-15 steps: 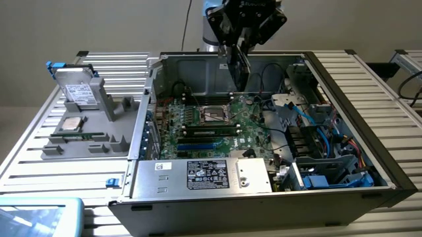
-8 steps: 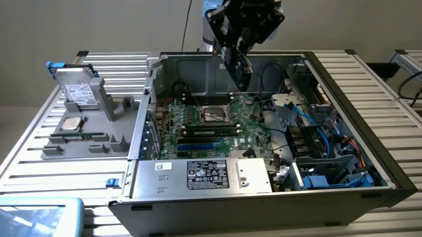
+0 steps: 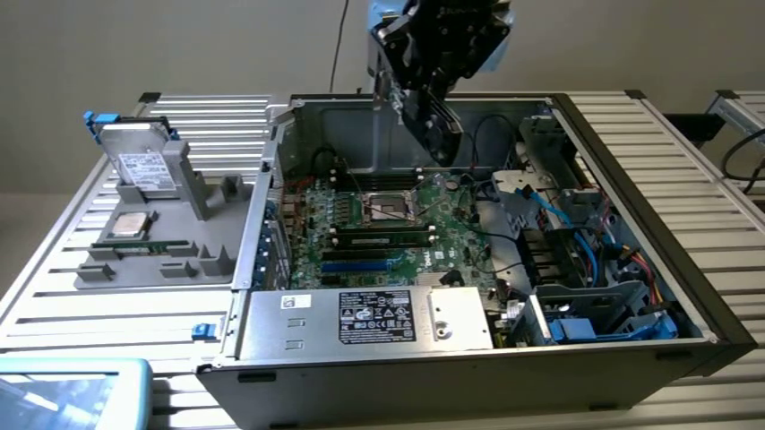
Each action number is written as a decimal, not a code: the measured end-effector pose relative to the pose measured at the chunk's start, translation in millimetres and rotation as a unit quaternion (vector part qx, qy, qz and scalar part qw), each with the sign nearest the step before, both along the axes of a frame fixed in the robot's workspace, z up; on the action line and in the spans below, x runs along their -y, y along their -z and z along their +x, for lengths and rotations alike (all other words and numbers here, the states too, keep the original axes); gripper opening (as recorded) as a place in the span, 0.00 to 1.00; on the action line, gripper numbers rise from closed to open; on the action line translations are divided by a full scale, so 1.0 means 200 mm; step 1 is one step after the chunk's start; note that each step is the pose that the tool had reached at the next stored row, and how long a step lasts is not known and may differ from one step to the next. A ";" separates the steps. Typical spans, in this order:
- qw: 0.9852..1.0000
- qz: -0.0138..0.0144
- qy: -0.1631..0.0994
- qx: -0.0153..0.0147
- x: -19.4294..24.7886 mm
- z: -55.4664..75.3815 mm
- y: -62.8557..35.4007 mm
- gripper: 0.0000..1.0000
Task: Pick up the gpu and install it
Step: 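Insert the gpu into the slot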
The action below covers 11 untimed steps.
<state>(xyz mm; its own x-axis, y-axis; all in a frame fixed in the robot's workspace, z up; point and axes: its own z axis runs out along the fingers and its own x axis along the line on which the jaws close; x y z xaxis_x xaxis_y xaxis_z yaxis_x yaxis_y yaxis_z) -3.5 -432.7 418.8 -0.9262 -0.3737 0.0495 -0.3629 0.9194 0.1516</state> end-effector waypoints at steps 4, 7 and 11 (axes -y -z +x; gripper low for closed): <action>0.999 0.000 -0.036 0.000 0.000 0.00 0.007 0.28; 0.998 0.000 -0.064 0.000 0.000 0.00 0.010 0.28; 0.995 0.000 -0.100 0.000 0.000 0.00 0.015 0.28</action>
<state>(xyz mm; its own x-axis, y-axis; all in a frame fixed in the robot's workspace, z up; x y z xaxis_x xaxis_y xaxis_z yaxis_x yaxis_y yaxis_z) -3.4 -432.7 415.8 -0.8335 -0.5503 0.0491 -0.5384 0.8290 0.1515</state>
